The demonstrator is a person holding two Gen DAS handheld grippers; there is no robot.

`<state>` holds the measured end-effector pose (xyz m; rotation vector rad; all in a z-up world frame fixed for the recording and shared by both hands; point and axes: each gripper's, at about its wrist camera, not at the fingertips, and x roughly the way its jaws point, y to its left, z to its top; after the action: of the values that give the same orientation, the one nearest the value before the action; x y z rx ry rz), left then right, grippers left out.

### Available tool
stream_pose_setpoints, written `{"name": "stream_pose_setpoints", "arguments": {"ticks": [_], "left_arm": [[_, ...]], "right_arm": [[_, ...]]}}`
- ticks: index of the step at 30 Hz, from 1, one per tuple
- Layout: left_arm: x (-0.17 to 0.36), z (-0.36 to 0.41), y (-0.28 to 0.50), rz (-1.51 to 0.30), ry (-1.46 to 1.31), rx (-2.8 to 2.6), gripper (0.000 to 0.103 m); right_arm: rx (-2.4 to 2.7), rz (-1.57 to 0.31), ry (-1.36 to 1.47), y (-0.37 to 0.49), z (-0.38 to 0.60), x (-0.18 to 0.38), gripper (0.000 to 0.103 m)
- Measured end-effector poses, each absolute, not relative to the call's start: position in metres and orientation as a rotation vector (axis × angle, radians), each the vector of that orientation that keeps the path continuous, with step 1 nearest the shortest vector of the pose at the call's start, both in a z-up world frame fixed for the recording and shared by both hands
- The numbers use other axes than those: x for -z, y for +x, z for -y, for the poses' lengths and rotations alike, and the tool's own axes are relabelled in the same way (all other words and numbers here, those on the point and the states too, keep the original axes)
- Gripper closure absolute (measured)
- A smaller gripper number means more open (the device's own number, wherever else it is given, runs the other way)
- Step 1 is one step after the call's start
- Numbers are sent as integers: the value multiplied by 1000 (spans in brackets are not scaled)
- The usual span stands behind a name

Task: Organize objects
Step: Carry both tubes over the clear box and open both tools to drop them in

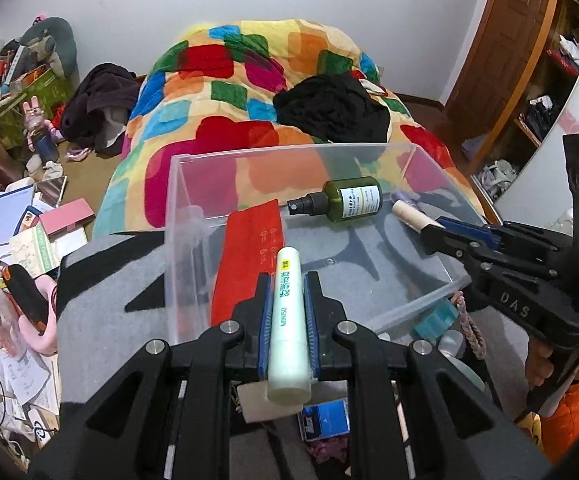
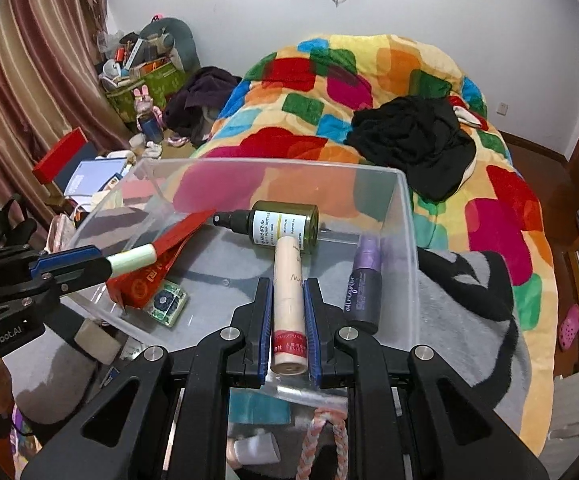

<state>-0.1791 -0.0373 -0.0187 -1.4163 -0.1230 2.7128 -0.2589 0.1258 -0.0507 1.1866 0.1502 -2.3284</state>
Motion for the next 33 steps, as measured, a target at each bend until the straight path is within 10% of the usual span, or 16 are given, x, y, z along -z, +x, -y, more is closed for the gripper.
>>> {"name": "stream_pose_setpoints", "arguments": {"ticks": [13, 33], "left_arm": [[13, 24, -177, 85, -1384, -2688, 86], [-18, 43, -106, 116, -1178, -2857, 28]], "right_arm": [[2319, -210, 1175, -249, -120, 46, 89], [2347, -112, 1044, -192, -165, 12, 53]]}}
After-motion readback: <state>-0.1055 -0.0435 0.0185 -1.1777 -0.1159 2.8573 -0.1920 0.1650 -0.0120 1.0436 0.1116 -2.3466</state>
